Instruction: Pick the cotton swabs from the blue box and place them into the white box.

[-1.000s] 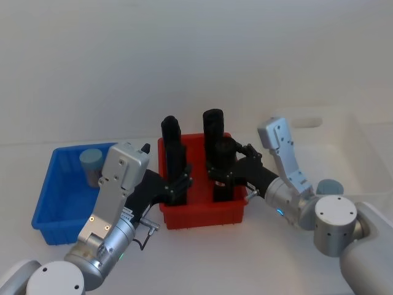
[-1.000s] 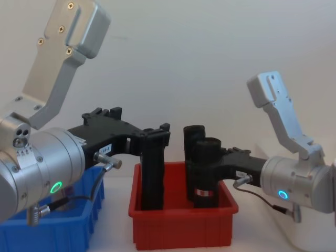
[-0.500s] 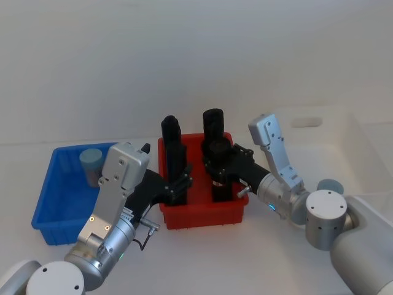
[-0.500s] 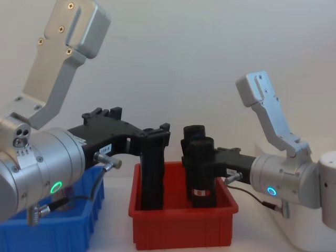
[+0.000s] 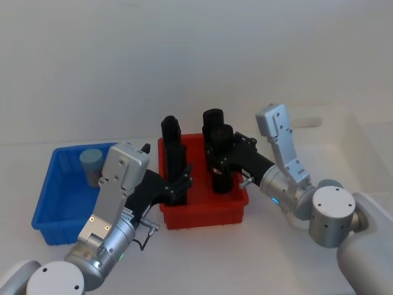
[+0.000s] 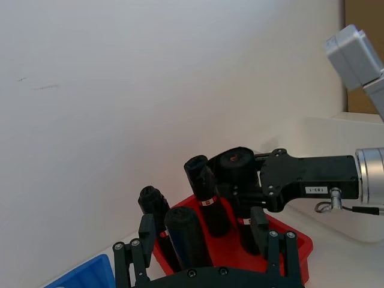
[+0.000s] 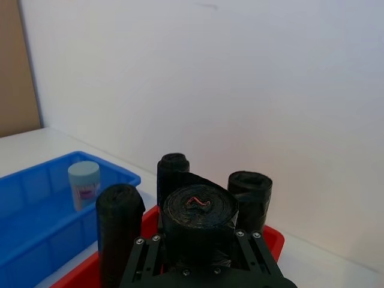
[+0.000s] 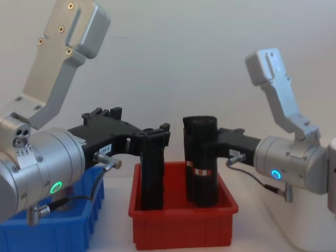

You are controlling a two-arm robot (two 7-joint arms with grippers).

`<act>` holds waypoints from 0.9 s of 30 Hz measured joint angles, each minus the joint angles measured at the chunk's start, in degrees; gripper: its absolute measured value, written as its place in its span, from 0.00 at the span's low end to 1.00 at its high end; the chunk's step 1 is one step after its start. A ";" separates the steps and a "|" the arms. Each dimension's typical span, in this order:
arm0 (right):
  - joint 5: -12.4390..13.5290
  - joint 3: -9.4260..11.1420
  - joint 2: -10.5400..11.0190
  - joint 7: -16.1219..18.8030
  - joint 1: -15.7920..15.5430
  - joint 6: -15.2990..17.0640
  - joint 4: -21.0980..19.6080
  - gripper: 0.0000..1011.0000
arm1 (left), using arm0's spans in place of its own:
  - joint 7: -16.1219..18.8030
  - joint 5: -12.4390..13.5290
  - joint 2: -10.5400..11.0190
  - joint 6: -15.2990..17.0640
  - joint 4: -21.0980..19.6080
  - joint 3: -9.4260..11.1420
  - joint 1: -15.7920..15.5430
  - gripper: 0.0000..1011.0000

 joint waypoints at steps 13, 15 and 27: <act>1.44 1.08 3.10 -5.87 -7.14 4.26 -16.43 0.49 | 0.01 0.00 0.00 0.00 0.00 0.00 0.00 0.99; 1.59 1.40 3.72 -7.30 -8.31 5.04 -18.98 0.49 | 0.00 0.00 0.00 0.00 0.00 0.00 0.00 0.99; 2.54 4.09 7.61 -14.89 -13.94 8.32 -30.82 0.49 | 0.00 0.00 0.00 0.00 0.00 0.00 0.00 0.99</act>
